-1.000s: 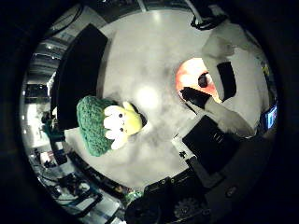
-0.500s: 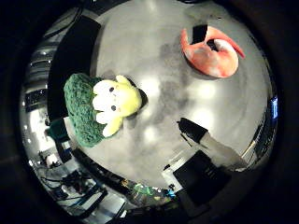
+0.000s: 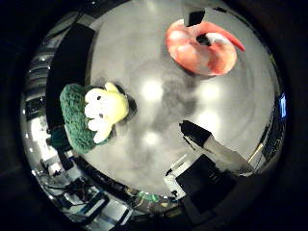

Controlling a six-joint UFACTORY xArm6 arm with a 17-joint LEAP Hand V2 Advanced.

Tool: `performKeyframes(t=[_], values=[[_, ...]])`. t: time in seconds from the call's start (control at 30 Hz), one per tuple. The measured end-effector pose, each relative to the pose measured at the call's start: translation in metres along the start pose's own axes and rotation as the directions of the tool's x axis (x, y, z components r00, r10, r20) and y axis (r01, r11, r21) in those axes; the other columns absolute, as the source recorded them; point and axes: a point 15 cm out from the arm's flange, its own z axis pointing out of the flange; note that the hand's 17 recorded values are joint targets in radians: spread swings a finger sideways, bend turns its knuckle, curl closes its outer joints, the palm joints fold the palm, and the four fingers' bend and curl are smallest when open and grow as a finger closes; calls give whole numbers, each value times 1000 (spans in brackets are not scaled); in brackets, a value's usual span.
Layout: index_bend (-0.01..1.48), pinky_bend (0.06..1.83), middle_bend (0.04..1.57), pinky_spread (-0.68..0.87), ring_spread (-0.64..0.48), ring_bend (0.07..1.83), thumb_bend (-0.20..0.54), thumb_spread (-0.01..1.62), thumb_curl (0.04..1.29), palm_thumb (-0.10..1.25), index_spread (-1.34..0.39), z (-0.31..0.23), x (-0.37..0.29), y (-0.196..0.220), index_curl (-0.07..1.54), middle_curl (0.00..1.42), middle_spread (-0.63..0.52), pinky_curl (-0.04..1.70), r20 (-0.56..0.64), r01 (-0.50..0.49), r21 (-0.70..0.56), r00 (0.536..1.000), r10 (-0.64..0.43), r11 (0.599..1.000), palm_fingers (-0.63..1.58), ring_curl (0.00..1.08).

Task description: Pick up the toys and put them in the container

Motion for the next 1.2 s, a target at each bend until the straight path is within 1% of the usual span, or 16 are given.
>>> performKeyframes(t=[0.17, 0.3, 0.5, 1.2], values=[[248, 311, 171, 350, 150, 189, -29, 882, 391, 802, -427, 3, 5, -11, 368, 285, 28, 275, -5, -4, 4, 1000, 4, 1000, 178, 207], [247, 307, 174, 359, 153, 184, -31, 881, 389, 796, -427, 12, 10, -16, 374, 280, 32, 279, -2, -11, -37, 1000, 11, 999, 170, 205], [244, 300, 176, 360, 155, 182, -29, 883, 384, 791, -427, 20, 19, -22, 380, 273, 39, 285, -9, -15, -44, 1000, 15, 999, 168, 200], [312, 268, 175, 369, 155, 179, -29, 884, 374, 788, -450, 39, 15, -16, 398, 264, 36, 302, -6, -5, -77, 1000, 4, 997, 181, 182]])
